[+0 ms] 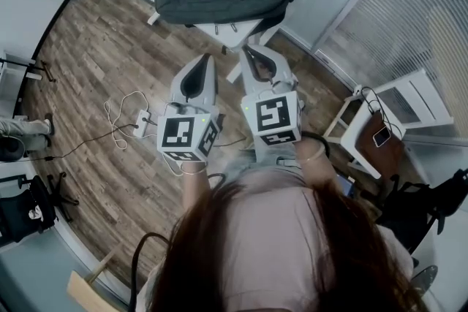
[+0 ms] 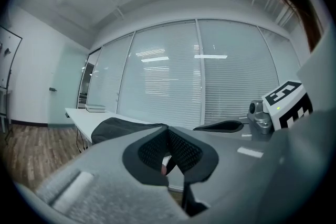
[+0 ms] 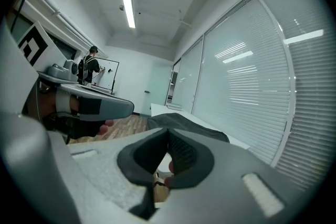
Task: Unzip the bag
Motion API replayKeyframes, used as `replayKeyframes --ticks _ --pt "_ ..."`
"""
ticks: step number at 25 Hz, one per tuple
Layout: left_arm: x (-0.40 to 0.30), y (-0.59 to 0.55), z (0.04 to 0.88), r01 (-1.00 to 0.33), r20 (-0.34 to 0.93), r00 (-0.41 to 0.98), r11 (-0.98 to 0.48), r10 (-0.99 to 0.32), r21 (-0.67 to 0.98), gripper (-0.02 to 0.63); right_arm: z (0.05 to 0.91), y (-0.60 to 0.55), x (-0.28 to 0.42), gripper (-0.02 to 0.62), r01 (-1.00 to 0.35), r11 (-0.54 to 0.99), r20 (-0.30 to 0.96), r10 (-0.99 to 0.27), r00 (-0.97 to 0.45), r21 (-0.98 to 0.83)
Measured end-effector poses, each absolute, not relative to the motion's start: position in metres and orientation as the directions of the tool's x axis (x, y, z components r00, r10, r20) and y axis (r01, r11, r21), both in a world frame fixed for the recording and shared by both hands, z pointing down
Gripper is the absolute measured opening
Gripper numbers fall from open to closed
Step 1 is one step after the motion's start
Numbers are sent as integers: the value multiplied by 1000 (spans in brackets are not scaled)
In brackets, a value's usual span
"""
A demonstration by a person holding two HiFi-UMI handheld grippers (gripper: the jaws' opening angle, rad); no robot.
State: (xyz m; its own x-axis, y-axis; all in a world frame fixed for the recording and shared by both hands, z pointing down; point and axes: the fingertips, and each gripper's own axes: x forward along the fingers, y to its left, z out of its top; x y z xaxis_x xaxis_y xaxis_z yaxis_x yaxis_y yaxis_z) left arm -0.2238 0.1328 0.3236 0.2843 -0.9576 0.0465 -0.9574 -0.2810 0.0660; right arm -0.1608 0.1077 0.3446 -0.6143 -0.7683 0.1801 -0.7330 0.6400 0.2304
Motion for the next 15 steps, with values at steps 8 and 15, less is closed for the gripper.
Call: replayKeyframes --ticks 8,15 --pt "-235 104 337 -965 61 255 -250 -965 79 3 364 84 -166 20 -717 654 235 -756 -611 240" --pt "-239 74 354 -964 88 260 -253 -961 87 3 383 54 -173 33 -722 642 248 -767 -593 258"
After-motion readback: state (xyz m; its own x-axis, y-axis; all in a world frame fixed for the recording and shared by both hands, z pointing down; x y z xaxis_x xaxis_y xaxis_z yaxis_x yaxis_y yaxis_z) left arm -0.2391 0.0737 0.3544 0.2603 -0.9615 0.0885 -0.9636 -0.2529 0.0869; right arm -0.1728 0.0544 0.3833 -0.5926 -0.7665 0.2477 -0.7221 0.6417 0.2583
